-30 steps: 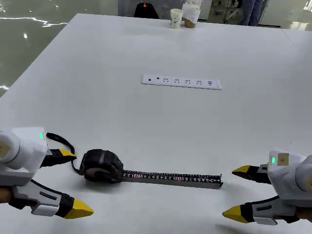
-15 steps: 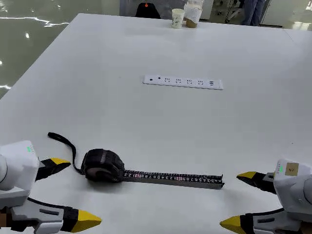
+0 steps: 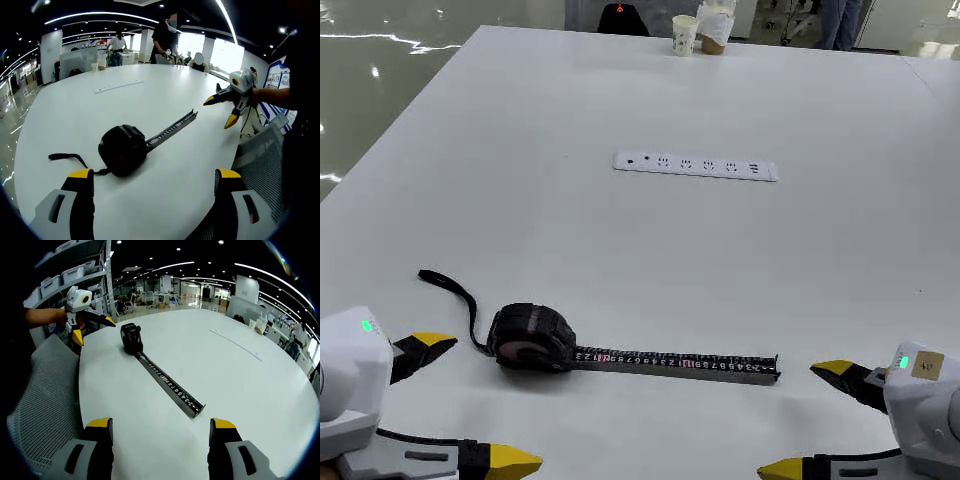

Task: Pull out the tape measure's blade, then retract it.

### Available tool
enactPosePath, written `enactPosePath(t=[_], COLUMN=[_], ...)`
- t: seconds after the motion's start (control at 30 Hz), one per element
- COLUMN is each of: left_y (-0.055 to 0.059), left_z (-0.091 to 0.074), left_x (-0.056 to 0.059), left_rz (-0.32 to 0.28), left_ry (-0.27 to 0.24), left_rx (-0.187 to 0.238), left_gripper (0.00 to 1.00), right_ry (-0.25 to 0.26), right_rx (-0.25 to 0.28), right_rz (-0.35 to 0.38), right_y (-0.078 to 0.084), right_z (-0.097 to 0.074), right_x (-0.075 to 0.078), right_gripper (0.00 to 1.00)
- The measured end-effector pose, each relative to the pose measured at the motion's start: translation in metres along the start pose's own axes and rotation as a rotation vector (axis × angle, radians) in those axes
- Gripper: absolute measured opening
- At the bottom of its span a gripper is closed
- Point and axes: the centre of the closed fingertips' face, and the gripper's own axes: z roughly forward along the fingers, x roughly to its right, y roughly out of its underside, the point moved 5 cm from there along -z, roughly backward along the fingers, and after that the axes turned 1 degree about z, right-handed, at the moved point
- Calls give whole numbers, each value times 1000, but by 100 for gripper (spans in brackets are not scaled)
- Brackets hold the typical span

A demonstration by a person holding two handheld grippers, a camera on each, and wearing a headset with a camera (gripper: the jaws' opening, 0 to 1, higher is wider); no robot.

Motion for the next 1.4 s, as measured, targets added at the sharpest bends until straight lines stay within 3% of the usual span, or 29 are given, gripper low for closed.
enactPosePath(t=[0.3,0.73,1.1,1.4], left_y=[-2,-6,-4,-3], left_z=[0,-3,-5,-6], left_x=[10,15,23,27], left_rz=[-23,-73,-96,-125], left_ry=[-25,-96,-157,-202], left_rx=[34,81,69,82], left_gripper=[99,99,99,99], right_ry=[35,94,175,197], right_rx=[35,80,129,144], right_rz=[46,140,213,242], right_y=[-6,-14,-24,-28], right_z=[0,-3,-6,-10], right_x=[-12,-28,-37,-46], right_gripper=[84,92,97,98])
